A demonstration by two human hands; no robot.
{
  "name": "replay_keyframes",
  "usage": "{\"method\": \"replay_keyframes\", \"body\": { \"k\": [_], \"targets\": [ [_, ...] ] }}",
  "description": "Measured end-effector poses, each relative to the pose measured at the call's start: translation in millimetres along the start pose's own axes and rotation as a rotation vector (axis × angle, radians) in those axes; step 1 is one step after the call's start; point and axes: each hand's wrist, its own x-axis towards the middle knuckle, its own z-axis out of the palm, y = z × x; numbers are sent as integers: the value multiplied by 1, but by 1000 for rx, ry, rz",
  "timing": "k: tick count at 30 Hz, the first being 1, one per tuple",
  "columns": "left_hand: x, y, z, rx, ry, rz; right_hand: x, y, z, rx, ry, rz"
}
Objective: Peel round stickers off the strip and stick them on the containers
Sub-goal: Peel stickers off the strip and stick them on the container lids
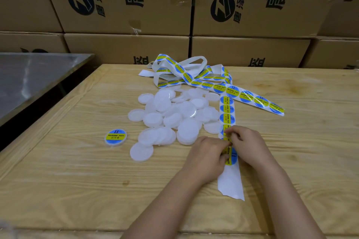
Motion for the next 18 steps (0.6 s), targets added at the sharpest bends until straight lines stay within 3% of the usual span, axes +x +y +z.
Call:
{"method": "replay_keyframes", "body": {
  "k": [6,11,18],
  "targets": [
    [-1,0,2,16,-7,-20,-1,-3,-1,42,9,-4],
    [-6,0,-6,-187,87,0,-1,-3,-2,75,21,-10],
    [-11,-8,-29,-579,111,-262,0,2,-2,143,13,26]
  ]
}}
